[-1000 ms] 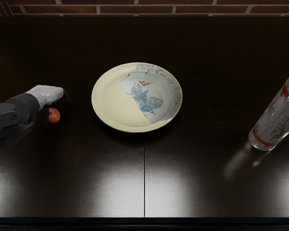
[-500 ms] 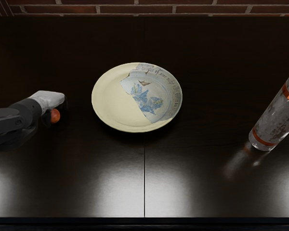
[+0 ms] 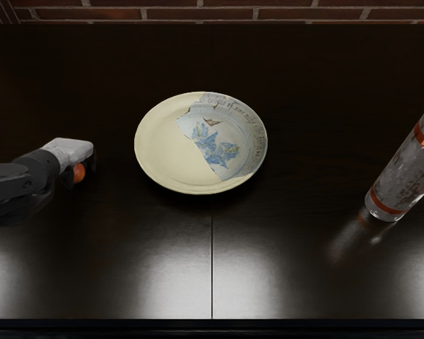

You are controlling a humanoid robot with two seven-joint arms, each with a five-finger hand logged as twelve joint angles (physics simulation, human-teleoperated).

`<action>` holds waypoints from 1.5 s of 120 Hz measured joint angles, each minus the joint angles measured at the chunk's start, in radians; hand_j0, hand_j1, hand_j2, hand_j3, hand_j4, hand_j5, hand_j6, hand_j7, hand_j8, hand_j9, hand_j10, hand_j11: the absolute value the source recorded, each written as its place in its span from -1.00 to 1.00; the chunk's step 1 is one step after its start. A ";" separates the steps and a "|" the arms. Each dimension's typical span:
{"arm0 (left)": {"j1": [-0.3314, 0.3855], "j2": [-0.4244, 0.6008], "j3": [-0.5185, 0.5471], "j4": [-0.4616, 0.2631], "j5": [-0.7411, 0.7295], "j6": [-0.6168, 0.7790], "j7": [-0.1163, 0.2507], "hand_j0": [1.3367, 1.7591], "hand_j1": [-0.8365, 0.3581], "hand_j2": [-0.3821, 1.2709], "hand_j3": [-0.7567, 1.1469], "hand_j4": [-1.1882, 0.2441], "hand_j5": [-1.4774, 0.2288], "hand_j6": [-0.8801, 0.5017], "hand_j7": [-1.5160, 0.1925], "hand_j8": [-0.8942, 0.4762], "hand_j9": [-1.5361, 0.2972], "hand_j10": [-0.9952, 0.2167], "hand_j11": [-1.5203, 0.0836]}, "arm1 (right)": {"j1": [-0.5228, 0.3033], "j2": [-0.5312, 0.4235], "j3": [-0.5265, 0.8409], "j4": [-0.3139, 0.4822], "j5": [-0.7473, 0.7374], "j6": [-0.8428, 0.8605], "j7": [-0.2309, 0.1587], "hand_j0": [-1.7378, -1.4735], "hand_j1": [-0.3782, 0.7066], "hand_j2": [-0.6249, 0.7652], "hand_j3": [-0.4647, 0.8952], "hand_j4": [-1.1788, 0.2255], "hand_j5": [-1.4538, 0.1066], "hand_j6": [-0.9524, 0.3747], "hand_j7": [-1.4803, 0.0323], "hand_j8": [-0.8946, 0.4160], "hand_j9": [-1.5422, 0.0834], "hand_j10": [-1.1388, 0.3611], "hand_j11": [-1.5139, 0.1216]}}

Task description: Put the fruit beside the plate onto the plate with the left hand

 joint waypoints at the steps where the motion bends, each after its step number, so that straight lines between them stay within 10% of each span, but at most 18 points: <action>1: 0.000 0.000 0.000 0.000 0.000 0.000 0.000 0.49 0.01 -0.46 -0.20 -0.21 -0.08 -0.56 -0.04 -0.36 -0.17 -0.33 -0.06 | 0.000 0.000 0.000 0.000 0.000 0.000 0.000 -0.40 -0.87 -0.11 -0.32 0.63 0.81 0.39 0.90 0.31 0.84 0.47 0.80; 80: -0.137 -0.047 -0.006 0.030 -0.053 -0.007 -0.002 0.49 -0.19 0.24 -0.20 -0.37 -0.51 -0.44 -0.38 -0.30 -0.43 -0.35 -0.39 | 0.000 0.000 0.000 -0.001 -0.001 0.000 0.000 -0.40 -0.87 -0.11 -0.32 0.63 0.81 0.39 0.90 0.32 0.84 0.47 0.80; 180: -0.212 -0.422 -0.089 0.157 -0.117 0.003 -0.001 0.51 -0.17 0.21 -0.20 -0.35 -0.51 -0.47 -0.39 -0.35 -0.42 -0.41 -0.36 | 0.000 0.000 -0.006 -0.003 -0.001 -0.001 0.000 -0.40 -0.87 -0.11 -0.32 0.63 0.81 0.39 0.90 0.32 0.84 0.47 0.80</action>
